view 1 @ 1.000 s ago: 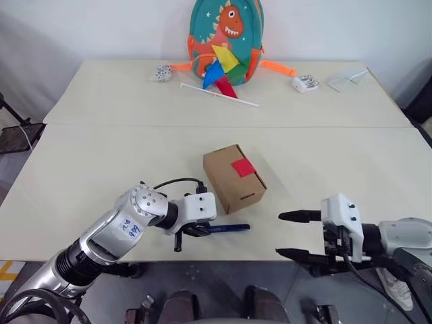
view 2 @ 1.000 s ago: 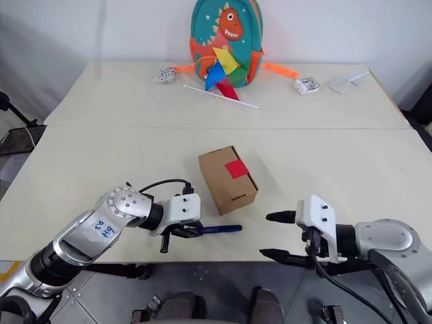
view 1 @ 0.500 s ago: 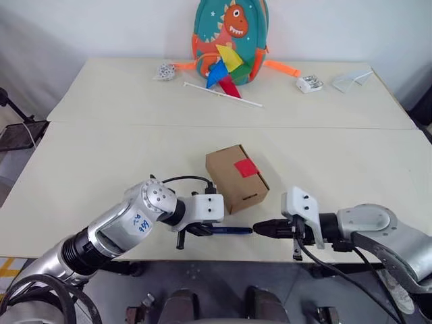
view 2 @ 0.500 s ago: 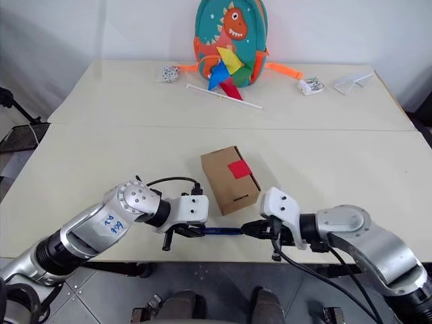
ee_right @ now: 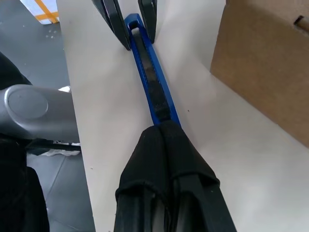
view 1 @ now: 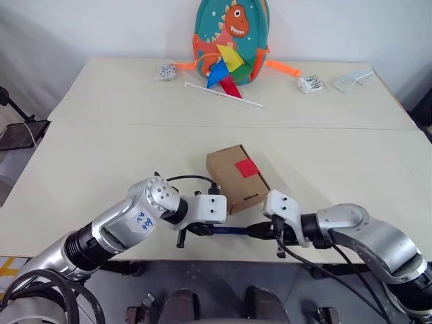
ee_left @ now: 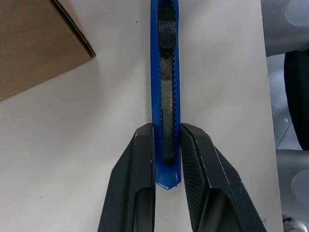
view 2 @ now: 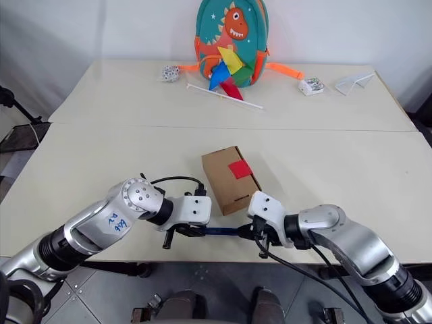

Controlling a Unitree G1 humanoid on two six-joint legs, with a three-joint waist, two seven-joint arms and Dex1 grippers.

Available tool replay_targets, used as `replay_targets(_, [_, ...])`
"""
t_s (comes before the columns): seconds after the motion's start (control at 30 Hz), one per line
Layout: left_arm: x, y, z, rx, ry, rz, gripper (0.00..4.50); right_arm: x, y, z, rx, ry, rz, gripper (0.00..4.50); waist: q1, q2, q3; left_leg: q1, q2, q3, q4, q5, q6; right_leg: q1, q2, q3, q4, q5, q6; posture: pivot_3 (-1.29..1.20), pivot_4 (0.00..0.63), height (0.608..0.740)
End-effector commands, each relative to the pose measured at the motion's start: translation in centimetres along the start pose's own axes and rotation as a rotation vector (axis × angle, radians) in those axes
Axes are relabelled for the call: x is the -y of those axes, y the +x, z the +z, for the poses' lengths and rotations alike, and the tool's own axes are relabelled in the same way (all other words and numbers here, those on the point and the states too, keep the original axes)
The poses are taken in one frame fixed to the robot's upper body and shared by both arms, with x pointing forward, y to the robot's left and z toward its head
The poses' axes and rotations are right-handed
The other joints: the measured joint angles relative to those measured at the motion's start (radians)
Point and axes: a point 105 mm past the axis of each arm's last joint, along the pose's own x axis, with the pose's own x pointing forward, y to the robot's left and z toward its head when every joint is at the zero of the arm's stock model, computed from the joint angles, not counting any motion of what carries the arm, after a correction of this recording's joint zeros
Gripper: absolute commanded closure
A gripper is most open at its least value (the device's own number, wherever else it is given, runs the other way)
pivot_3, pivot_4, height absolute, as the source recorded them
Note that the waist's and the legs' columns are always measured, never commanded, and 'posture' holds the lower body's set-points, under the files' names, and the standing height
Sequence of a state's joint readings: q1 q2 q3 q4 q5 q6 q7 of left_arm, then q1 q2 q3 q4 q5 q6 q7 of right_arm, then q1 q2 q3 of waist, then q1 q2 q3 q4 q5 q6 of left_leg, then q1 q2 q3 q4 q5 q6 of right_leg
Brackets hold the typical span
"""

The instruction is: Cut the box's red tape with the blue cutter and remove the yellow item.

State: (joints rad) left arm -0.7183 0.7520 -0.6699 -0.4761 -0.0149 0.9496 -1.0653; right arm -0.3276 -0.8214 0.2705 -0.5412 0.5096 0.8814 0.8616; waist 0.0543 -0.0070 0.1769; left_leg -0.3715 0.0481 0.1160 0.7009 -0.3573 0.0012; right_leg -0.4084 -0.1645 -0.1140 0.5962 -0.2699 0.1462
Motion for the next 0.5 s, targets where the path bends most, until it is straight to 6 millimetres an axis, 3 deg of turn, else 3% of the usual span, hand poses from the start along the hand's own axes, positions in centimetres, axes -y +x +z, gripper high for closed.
replay_targets(0.03, [1.3, 1.4, -0.4, -0.021, -0.01, -0.074, 4.05, -0.2, 0.3, 0.8, 0.019, -0.023, -0.001, 4.49, 0.0, 0.0, 0.0, 0.0, 0.0, 0.0, 0.0, 0.0, 0.0, 0.0, 0.0, 0.0, 0.0, 0.0, 0.0, 0.0, 0.15, 0.74])
replay_targets(0.5, [1.1, 1.4, -0.3, -0.019, -0.008, -0.066, 4.05, -0.3, 1.6, 0.2, -0.016, -0.017, 0.011, 4.49, 0.0, 0.0, 0.0, 0.0, 0.0, 0.0, 0.0, 0.0, 0.0, 0.0, 0.0, 0.0, 0.0, 0.0, 0.0, 0.0, 0.15, 0.74])
